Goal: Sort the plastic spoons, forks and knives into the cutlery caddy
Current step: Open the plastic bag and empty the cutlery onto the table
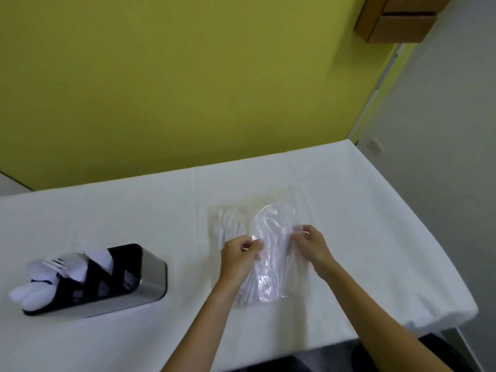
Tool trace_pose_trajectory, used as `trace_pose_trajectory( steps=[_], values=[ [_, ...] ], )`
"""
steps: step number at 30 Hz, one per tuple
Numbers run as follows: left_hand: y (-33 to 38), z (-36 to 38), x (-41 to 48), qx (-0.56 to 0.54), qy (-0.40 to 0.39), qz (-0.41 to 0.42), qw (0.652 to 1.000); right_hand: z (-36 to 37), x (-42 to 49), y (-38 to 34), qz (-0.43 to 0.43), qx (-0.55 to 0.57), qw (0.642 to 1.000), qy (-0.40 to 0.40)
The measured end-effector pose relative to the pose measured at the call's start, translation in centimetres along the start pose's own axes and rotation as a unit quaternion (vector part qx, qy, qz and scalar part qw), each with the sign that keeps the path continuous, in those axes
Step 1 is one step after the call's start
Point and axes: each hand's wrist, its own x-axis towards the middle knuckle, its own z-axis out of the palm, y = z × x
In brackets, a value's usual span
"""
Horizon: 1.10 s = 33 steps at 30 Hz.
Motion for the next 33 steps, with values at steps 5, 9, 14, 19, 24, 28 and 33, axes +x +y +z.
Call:
trace_pose_trajectory(
  steps=[5,9,14,19,24,28,33],
  values=[
    [0.4,2.3,-0.3,-0.05,-0.028,-0.005,0.998,-1.5,-1.3,-0.4,-0.157,-0.076,0.978,0.112],
    [1.9,4.3,-0.7,-0.031,-0.063,0.029,0.997,-3.0,-3.2,-2.8,-0.168,-0.009,0.986,0.016],
    [2.7,5.8,-1.0,-0.019,-0.083,0.045,0.995,-5.0,-2.7,-3.6,-0.178,-0.066,0.982,0.021],
    [2.4,5.4,-1.2,-0.068,0.029,0.055,0.996,-8.4,-1.8,-2.5,-0.147,-0.081,0.983,0.068],
    [3.4,5.2,-1.8,-0.04,0.074,0.099,0.992,-11.9,-1.7,-1.1,-0.162,-0.205,0.956,0.131],
    [4.6,6.9,-3.0,-0.011,0.016,0.146,0.989,-11.0,-5.7,-3.8,-0.382,-0.144,0.907,0.103],
    [4.9,8.3,-3.5,-0.028,-0.046,0.144,0.988,-9.5,-5.6,-3.8,-0.291,-0.26,0.918,-0.065]
  ],
)
